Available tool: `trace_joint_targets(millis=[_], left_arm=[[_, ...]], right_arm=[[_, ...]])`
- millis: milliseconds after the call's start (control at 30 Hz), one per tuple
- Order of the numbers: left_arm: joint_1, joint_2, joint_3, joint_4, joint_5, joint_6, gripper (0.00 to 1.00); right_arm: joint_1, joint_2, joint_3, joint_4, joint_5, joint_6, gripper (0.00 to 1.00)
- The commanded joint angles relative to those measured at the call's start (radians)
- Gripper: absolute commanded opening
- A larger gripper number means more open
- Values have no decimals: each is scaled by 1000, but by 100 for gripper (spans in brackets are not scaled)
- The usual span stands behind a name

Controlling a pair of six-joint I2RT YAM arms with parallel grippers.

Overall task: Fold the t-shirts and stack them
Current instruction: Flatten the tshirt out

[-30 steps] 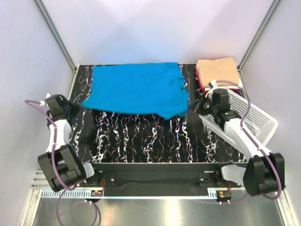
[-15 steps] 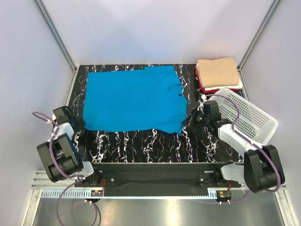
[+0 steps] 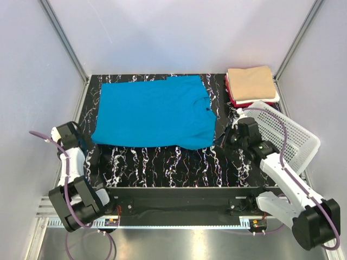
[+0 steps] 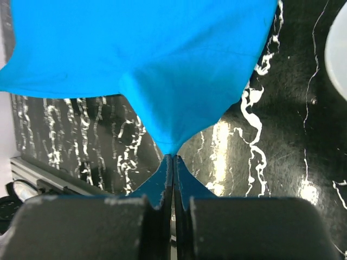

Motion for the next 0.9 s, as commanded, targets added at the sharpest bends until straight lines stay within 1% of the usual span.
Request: trace_joint_targets(millis=[0, 100, 267, 367, 467, 500, 600, 633, 733, 800, 833, 867], left_arm=[[4, -20, 95, -11, -49, 49, 0], [7, -27, 106, -43, -64, 73, 0], [4, -53, 141, -74, -95, 115, 0], [4, -78, 147, -95, -100, 129, 0], [4, -119, 121, -128, -101, 149, 0], [4, -137, 84, -137, -106, 150, 0], [4, -199, 20, -128, -149, 153, 0], [5, -202, 12, -120, -136, 153, 0], [1, -165, 9, -97, -103, 141, 0], [-2, -112, 13, -74, -95, 136, 0], [-2, -92, 18, -69, -87, 130, 0], [-2, -52, 32, -66, -86, 126, 0]], right_arm=[[8, -53, 80, -65, 45, -6, 0], [7, -79, 103, -94, 28, 9, 0], [8, -138, 117, -145, 55, 1, 0], [8, -153, 128, -177, 32, -9, 0], [8, -185, 115, -211, 12, -3, 0], [11, -194, 102, -221, 15, 6, 0], [11, -222, 63, -261, 25, 6, 0], [13, -225, 51, -264, 32, 4, 0], [11, -199, 33, -255, 45, -20, 0], [11, -136, 65, -249, 55, -26, 0], [13, -110, 80, -246, 89, -26, 0], [13, -46, 100, -248, 107, -29, 0]])
